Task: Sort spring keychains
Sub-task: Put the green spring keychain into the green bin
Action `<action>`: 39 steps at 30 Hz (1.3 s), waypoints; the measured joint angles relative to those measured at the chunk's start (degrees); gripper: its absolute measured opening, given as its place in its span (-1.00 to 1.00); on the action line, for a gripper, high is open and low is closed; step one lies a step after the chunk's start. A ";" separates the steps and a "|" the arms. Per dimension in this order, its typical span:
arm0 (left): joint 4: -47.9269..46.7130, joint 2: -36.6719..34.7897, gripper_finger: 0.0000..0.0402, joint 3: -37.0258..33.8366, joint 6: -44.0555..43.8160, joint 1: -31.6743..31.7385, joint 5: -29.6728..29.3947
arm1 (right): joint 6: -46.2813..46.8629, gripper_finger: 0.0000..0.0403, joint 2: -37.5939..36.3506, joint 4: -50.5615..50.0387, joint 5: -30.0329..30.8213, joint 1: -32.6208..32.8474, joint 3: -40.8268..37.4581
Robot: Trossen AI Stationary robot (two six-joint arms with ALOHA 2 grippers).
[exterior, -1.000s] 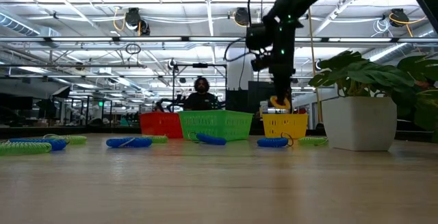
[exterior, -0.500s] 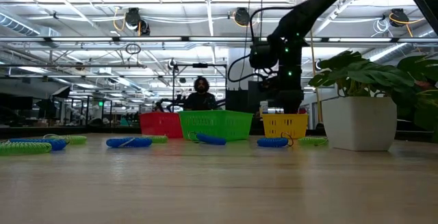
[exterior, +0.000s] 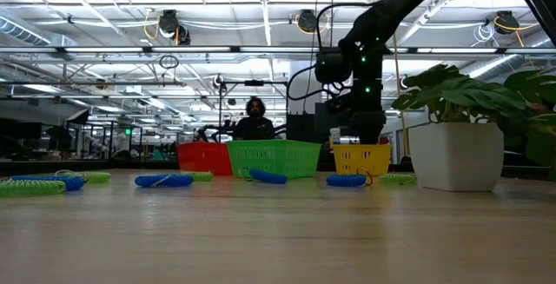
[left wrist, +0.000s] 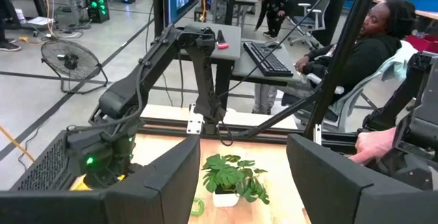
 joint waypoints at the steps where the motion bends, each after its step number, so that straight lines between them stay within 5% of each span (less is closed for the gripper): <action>1: 0.00 0.00 0.13 0.00 0.00 0.00 0.00 | -0.07 0.08 -0.46 0.00 0.08 0.00 0.04; 16: 0.04 0.00 0.13 0.00 0.35 0.11 -0.07 | 2.92 0.12 -11.34 -10.91 1.75 1.41 8.44; 33: 0.00 0.00 0.13 -0.02 0.26 0.35 -0.09 | 29.10 0.12 -11.31 -32.17 4.16 13.54 34.36; 39: -0.01 0.00 0.13 -0.02 -0.09 0.35 -0.09 | 40.65 0.12 -11.31 -34.61 -3.04 16.92 37.27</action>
